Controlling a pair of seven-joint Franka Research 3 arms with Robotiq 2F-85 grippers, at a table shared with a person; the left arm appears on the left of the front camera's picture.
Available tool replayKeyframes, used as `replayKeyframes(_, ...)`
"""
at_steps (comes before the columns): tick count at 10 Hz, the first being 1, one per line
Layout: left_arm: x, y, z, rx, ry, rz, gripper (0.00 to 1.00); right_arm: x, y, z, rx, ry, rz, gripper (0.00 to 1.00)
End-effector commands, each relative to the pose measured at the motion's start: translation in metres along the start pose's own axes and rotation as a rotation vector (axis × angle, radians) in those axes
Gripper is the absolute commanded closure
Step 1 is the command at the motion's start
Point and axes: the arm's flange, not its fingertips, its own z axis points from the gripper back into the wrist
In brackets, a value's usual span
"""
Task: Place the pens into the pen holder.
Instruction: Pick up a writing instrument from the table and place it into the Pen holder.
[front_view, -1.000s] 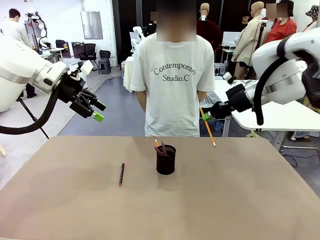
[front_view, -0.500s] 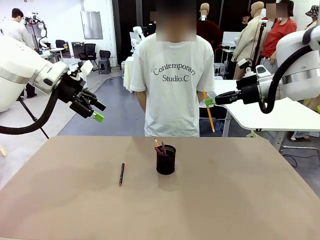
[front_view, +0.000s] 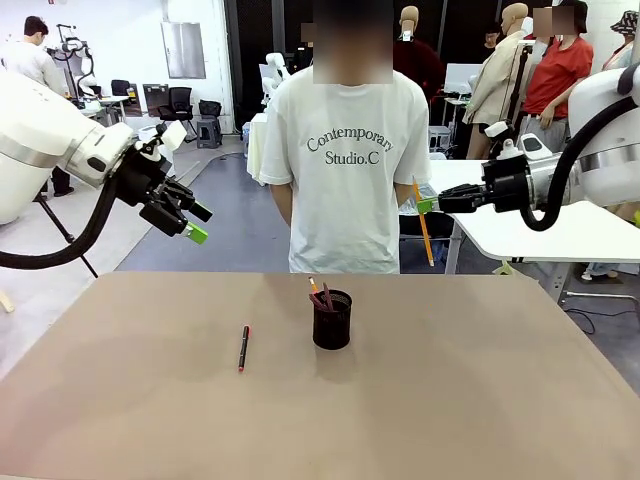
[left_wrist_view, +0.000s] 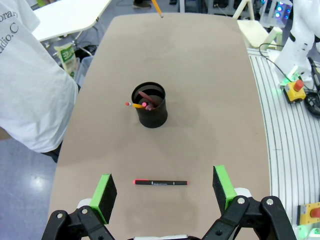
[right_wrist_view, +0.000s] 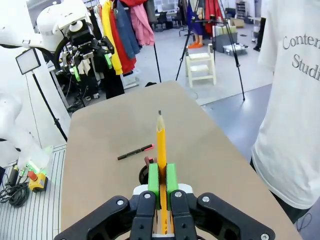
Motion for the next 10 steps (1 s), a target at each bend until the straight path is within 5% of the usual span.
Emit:
replayKeyframes(1,0.001,-0.001,0.002,0.004,0.015,0.008,0.0,0.004,0.004,-0.002,-0.016,0.006,0.013,1.0)
replayKeyframes(3,0.001,-0.001,0.002,0.004,0.015,0.008,0.0,0.002,0.001,0.0,-0.001,0.0,0.003,1.0)
replayKeyframes(6,0.001,-0.001,0.002,0.004,0.015,0.008,0.0,0.01,-0.015,-0.049,0.169,-0.24,0.11,1.0)
replayKeyframes(10,0.001,-0.001,0.002,0.004,0.015,0.008,0.0,-0.01,-0.014,-0.138,0.287,-0.187,0.189,1.0)
